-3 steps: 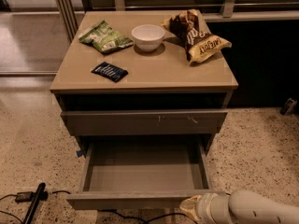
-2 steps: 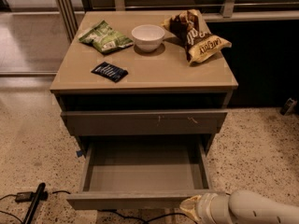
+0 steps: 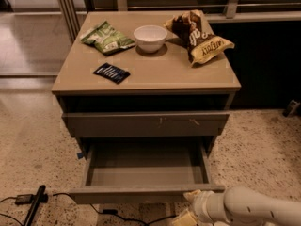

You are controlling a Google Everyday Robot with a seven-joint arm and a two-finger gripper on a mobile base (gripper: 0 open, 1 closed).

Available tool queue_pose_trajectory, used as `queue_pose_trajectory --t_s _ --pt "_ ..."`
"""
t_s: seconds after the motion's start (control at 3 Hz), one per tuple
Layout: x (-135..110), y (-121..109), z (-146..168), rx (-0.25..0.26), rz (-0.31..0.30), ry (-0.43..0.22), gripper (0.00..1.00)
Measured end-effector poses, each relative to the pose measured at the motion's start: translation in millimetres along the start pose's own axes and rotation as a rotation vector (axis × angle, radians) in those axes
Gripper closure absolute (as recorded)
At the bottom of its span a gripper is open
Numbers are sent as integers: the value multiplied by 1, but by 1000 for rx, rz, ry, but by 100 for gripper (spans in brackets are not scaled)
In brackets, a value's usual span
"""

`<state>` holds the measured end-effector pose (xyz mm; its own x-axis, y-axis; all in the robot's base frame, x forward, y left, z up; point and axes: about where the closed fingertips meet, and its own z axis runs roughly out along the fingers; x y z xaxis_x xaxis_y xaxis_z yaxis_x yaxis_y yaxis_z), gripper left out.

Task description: Close middle drawer

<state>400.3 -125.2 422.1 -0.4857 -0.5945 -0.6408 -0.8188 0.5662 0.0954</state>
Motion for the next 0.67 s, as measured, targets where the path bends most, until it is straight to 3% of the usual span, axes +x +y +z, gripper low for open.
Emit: queue_pose_trajectory --t_s 0.33,0.67 --pt "-21 -16 17 4 -41 -4 0" --pt "-26 -20 20 5 -53 -6 19"
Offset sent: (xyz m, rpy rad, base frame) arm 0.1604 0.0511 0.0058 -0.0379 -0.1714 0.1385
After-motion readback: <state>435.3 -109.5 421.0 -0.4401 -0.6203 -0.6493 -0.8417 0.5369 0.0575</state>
